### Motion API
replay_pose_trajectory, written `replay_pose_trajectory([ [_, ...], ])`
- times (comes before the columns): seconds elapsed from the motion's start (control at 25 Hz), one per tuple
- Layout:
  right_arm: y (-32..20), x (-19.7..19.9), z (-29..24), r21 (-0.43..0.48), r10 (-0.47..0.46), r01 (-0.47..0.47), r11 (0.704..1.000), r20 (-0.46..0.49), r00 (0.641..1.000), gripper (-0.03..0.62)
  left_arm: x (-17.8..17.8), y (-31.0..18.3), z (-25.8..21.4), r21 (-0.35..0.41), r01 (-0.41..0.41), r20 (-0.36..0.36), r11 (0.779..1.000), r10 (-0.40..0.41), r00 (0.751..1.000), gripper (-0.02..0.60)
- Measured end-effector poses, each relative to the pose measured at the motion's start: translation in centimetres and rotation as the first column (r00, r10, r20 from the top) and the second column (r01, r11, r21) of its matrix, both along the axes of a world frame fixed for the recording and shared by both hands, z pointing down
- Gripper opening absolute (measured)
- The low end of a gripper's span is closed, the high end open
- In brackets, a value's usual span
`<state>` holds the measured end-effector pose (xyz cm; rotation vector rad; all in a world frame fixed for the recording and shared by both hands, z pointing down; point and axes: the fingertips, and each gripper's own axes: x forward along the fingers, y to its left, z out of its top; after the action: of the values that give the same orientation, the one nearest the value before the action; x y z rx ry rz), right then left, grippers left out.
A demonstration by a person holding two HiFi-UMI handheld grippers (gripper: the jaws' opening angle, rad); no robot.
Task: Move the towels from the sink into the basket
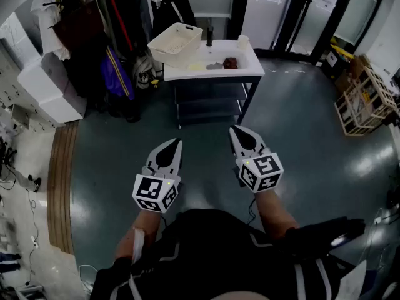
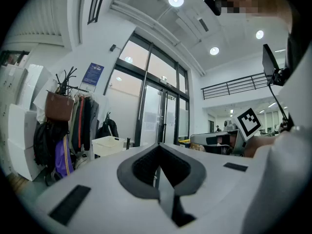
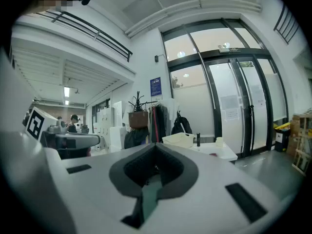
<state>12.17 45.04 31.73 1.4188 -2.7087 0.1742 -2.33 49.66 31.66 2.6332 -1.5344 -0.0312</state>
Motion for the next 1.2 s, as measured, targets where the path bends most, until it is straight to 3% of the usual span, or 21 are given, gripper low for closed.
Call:
replay_pose_trajectory([
  [0.24,-0.6,-0.3,-0.2,0.002,0.033,-0.033,0.999,0.009,0.999,0.008,-0.8,-0.1,-0.7,0.032,0.009,-0.004,0.999,-0.009,1.000,0.003],
  [0.8,-0.5,-2.2,0.0,-0.007,0.075,-0.075,0.997,0.007,0.997,0.009,-2.5,-0.5,0.4,-0.006,-0.039,-0.014,0.999,0.039,0.999,0.003],
  [1.0,-0.2,-3.2,0.7,-0.028,0.106,-0.106,0.994,0.005,0.994,0.009,-5.1,-0.8,0.7,0.001,0.024,-0.051,1.000,-0.024,0.998,0.003],
  [1.2,0.5,-4.7,1.7,-0.038,0.124,-0.125,0.991,-0.020,0.992,0.009,-5.9,-0.2,2.3,-0.033,-0.055,-0.079,0.998,0.052,0.995,0.003],
])
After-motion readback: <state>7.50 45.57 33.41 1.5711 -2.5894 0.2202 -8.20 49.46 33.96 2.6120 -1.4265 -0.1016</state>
